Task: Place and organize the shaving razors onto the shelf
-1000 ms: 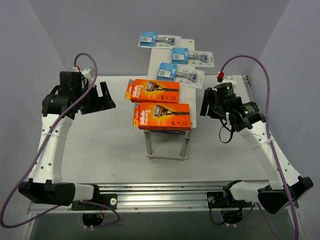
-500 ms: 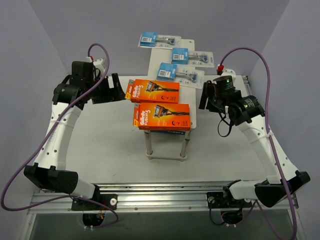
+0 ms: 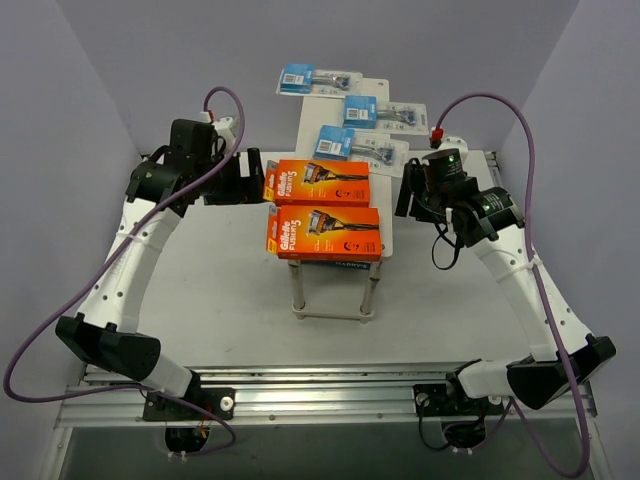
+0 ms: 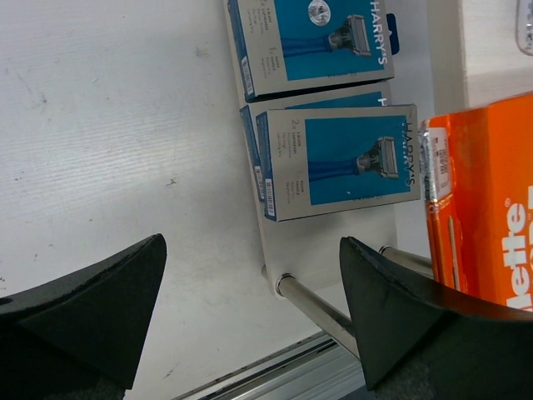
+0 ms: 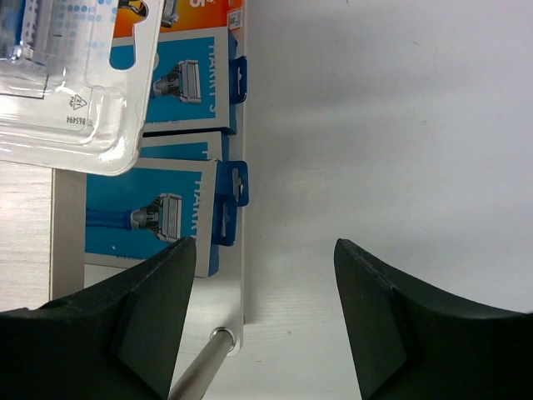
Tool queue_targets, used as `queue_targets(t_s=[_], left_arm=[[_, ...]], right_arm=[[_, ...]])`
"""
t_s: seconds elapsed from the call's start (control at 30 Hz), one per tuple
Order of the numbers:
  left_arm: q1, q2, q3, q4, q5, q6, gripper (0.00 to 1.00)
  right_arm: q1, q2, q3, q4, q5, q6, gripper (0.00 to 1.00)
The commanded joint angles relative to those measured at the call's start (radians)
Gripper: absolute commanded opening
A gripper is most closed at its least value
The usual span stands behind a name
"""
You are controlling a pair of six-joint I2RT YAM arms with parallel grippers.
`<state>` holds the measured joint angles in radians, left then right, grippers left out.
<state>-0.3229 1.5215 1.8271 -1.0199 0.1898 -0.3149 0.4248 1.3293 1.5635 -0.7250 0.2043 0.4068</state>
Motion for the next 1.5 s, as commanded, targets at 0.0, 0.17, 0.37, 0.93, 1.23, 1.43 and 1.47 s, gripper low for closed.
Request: queue_targets(t_s=[0.0,0.17,0.37,0.93,1.23,1.43,1.47], left_arm=[[-0.028,0.009,0.061,0.032,-0.018,-0.015,0.94],[-0.045,0.020,0.074,0.034,-0.009,-0.018,0.94],[-0.054,0.025,0.075,0.038,-0.006,-0.026,0.94],[-0.084,0.055,0.120,0.034,-0.007,-0.032,0.94],[-0.062,0.065,0.127,0.012,0.010,0.000,0.94],[0.041,0.071,0.167,-0.006,0.051,0.026,0.94],[0.056,0.075,0.173,-0.006,0.057,0.031,0.94]], right_arm=[[-0.008,0.007,0.038,0.006,0.015,-0.006,0.63],[-0.008,0.002,0.035,0.004,0.018,-0.006,0.63],[-0.012,-0.005,0.029,0.004,0.023,-0.005,0.63],[-0.129,-0.056,-0.022,0.016,-0.034,-0.037,0.63],[-0.193,0.008,0.021,0.052,-0.069,-0.057,0.63],[-0.219,0.079,0.093,0.058,-0.080,-0.100,0.63],[-0.224,0.097,0.099,0.059,-0.080,-0.103,0.63]])
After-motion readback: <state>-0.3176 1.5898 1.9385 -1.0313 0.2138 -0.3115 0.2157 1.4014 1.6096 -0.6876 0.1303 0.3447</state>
